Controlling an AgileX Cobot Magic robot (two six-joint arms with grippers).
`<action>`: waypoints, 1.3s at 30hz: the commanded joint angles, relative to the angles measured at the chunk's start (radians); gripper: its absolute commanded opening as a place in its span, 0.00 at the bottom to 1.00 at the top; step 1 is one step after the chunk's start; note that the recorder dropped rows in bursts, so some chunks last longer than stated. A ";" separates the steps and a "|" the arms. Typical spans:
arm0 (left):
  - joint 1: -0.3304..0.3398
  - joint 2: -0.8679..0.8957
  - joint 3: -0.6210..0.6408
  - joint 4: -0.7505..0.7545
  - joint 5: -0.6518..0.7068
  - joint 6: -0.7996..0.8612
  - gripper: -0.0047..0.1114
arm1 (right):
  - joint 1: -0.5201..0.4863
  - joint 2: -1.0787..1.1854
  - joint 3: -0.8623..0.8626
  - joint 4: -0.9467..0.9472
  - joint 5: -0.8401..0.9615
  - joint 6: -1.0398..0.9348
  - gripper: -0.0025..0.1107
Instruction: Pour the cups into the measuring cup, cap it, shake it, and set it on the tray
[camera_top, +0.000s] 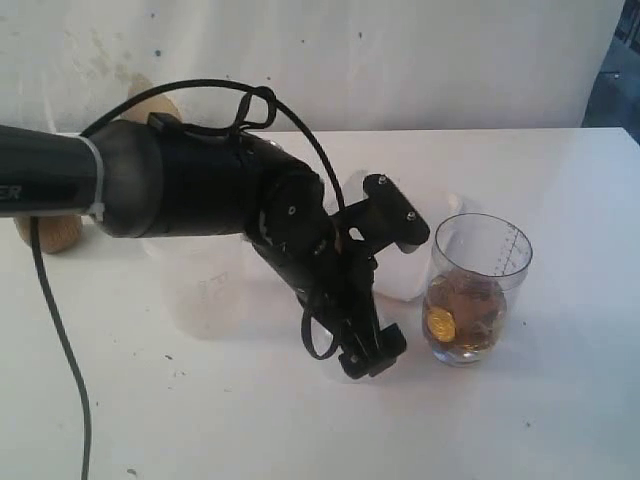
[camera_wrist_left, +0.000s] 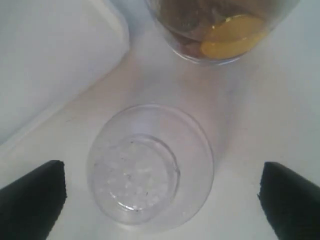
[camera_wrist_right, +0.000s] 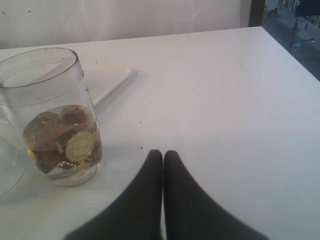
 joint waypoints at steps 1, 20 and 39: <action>0.024 0.016 -0.003 0.011 -0.013 -0.081 0.94 | 0.005 -0.005 0.001 0.000 -0.002 0.001 0.02; 0.026 -0.088 -0.003 0.019 0.081 -0.137 0.04 | 0.005 -0.005 0.001 0.000 -0.002 0.001 0.02; 0.019 -0.139 -0.429 -0.210 0.369 0.015 0.04 | 0.005 -0.005 0.001 0.000 -0.002 0.001 0.02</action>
